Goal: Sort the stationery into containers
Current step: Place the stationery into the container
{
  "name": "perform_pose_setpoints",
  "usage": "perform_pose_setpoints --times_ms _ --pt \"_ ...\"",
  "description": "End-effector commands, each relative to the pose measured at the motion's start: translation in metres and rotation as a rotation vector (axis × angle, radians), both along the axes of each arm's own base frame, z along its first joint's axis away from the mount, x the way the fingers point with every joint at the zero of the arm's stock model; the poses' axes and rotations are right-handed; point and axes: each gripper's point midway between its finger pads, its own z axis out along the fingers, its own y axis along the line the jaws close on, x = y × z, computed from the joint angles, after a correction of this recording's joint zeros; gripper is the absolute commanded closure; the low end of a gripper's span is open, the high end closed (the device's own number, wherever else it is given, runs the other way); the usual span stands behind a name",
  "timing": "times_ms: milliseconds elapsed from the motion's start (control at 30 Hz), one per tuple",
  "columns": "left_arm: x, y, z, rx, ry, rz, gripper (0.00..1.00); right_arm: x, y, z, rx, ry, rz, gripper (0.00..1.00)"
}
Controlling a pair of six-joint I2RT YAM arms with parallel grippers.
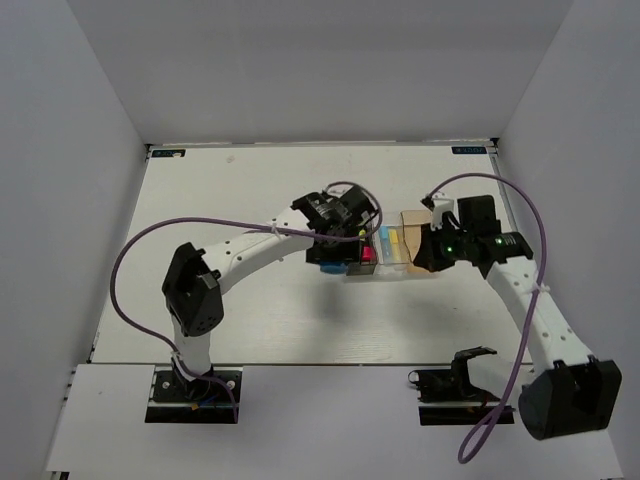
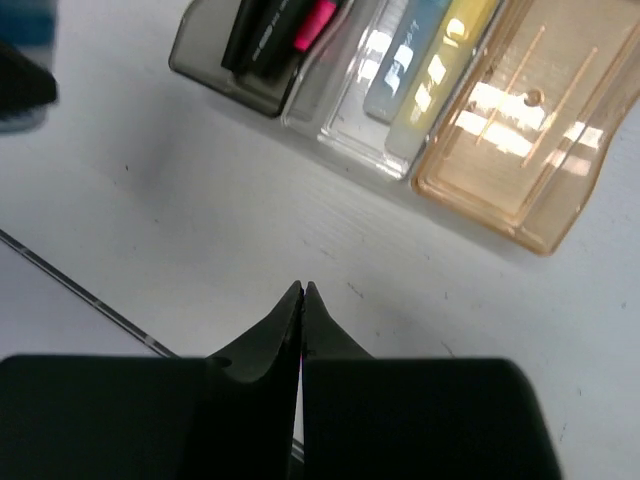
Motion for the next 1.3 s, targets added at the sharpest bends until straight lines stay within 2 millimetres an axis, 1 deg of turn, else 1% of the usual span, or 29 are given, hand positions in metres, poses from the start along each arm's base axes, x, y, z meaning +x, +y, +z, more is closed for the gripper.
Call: perform_pose_setpoints --times_ms 0,33,67,100,133,167,200,233,267,300,333,367,400,433,467,500,533,567,600,633,667,767,800,900,967,1033,1067,1100,1267 --pt "0.014 -0.043 0.075 -0.188 -0.105 -0.063 1.00 -0.007 -0.007 0.013 0.005 -0.119 -0.006 1.00" --pt "0.018 -0.049 0.078 -0.204 -0.105 -0.072 1.00 -0.006 -0.009 0.014 0.002 -0.142 -0.014 1.00" --pt "0.024 -0.065 0.096 -0.272 -0.126 -0.086 1.00 -0.005 -0.013 0.015 -0.012 -0.153 -0.041 1.00" --pt "0.031 -0.084 0.092 -0.307 -0.118 -0.096 1.00 -0.004 -0.022 0.022 -0.033 -0.190 -0.097 1.00" --pt "0.034 -0.095 0.099 -0.352 -0.113 -0.106 1.00 -0.001 -0.027 0.022 -0.041 -0.203 -0.141 1.00" --pt "0.042 -0.107 0.103 -0.406 -0.129 -0.093 1.00 0.002 -0.040 0.025 -0.084 -0.237 -0.207 1.00" --pt "0.049 -0.125 0.096 -0.453 -0.125 -0.104 1.00 0.008 -0.058 0.029 -0.117 -0.257 -0.346 1.00" --pt "0.053 -0.140 0.101 -0.521 -0.135 -0.118 1.00 0.011 -0.070 0.031 -0.152 -0.276 -0.409 1.00" --pt "0.059 -0.149 0.097 -0.554 -0.126 -0.102 1.00 0.012 -0.091 0.033 -0.226 -0.309 -0.502 1.00" --pt "0.067 -0.167 0.103 -0.637 -0.139 -0.121 1.00 0.011 -0.095 0.034 -0.225 -0.318 -0.536 1.00" --pt "0.070 -0.175 0.106 -0.673 -0.143 -0.121 1.00 0.009 -0.097 0.031 -0.228 -0.314 -0.552 1.00" --pt "0.076 -0.182 0.098 -0.694 -0.130 -0.108 1.00 0.007 -0.100 0.028 -0.232 -0.317 -0.559 1.00" --pt "0.075 -0.190 0.102 -0.737 -0.119 -0.124 1.00 0.004 -0.099 0.028 -0.226 -0.325 -0.559 1.00" --pt "0.083 -0.206 0.105 -0.807 -0.135 -0.140 1.00 0.002 -0.100 0.024 -0.230 -0.316 -0.559 1.00" --pt "0.086 -0.211 0.104 -0.831 -0.138 -0.148 1.00 -0.002 -0.100 0.018 -0.231 -0.311 -0.555 1.00" --pt "0.088 -0.222 0.104 -0.872 -0.141 -0.171 1.00 -0.002 -0.100 0.019 -0.227 -0.317 -0.553 1.00" --pt "0.089 -0.228 0.110 -0.904 -0.156 -0.185 1.00 -0.004 -0.100 0.013 -0.234 -0.306 -0.550 1.00" --pt "0.092 -0.230 0.110 -0.917 -0.160 -0.190 1.00 -0.005 -0.099 0.009 -0.231 -0.295 -0.543 1.00" --pt "0.095 -0.234 0.116 -0.945 -0.176 -0.194 1.00 -0.006 -0.099 0.007 -0.231 -0.290 -0.544 1.00" --pt "0.098 -0.238 0.115 -0.959 -0.185 -0.200 1.00 -0.006 -0.098 0.005 -0.231 -0.289 -0.540 1.00" --pt "0.101 -0.240 0.115 -0.969 -0.190 -0.197 1.00 -0.009 -0.098 -0.003 -0.229 -0.270 -0.540 1.00" --pt "0.108 -0.238 0.102 -0.937 -0.178 -0.171 1.00 -0.011 -0.097 -0.011 -0.218 -0.262 -0.544 1.00" --pt "0.111 -0.237 0.098 -0.929 -0.179 -0.162 1.00 -0.009 -0.096 -0.010 -0.211 -0.274 -0.544 1.00" --pt "0.110 -0.236 0.078 -0.904 -0.149 -0.143 1.00 -0.010 -0.098 -0.013 -0.213 -0.279 -0.551 1.00" --pt "0.112 -0.236 0.071 -0.903 -0.136 -0.128 1.00 -0.009 -0.099 -0.013 -0.214 -0.282 -0.557 1.00" --pt "0.110 -0.240 0.069 -0.920 -0.119 -0.125 0.99 -0.009 -0.100 -0.016 -0.217 -0.281 -0.562 1.00" --pt "0.109 -0.241 0.062 -0.915 -0.104 -0.127 0.99 -0.009 -0.101 -0.017 -0.219 -0.283 -0.566 1.00" --pt "0.110 -0.242 0.064 -0.921 -0.103 -0.122 0.99 -0.009 -0.101 -0.017 -0.219 -0.286 -0.567 1.00" --pt "0.106 -0.241 0.056 -0.910 -0.070 -0.120 0.94 -0.009 -0.104 -0.017 -0.219 -0.296 -0.581 1.00"
